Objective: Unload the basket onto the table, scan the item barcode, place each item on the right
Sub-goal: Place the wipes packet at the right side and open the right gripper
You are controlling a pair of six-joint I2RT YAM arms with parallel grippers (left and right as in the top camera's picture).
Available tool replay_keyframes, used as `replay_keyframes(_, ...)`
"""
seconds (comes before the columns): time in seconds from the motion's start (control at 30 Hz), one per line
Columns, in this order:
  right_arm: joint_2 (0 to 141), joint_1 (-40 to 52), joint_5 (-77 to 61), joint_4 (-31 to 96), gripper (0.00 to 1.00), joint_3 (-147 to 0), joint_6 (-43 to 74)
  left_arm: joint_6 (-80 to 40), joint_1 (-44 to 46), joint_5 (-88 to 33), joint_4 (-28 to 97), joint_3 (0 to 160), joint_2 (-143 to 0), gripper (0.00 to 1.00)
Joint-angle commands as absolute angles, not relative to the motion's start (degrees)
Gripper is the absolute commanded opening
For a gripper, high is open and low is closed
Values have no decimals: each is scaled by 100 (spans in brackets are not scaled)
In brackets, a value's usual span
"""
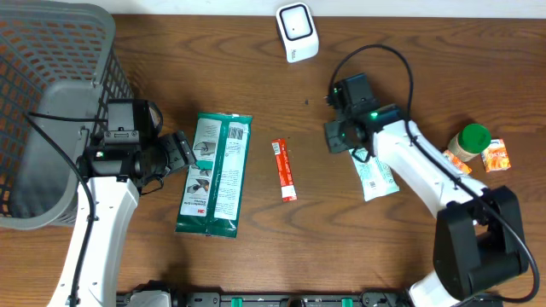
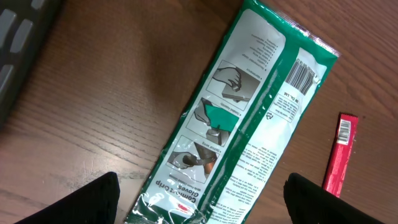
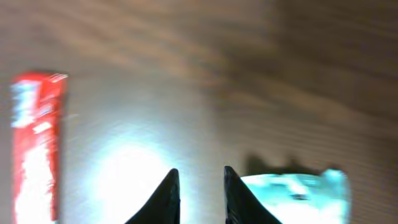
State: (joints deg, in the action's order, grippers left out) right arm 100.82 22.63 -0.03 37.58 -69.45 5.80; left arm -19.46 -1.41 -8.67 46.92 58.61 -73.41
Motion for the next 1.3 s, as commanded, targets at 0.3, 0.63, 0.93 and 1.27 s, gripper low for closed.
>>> replay_keyframes(0.3, 10204, 2519, -242, 4418, 9, -6495, 528, -1931, -158, -838, 4711, 5927, -7363, 85)
replay_keyframes(0.63, 10204, 2445, 1385, 3479, 1, -5537, 530, -1931, -158, -836, 4711, 5927, -7363, 85)
replay_keyframes(0.93, 10204, 1664, 2132, 3221, 1, -5172, 534, -1931, -158, -838, 4711, 5927, -7363, 85)
replay_keyframes(1.27, 10204, 886, 1616, 3087, 12, -5157, 965, -1931, -158, -838, 4711, 5927, -7363, 85)
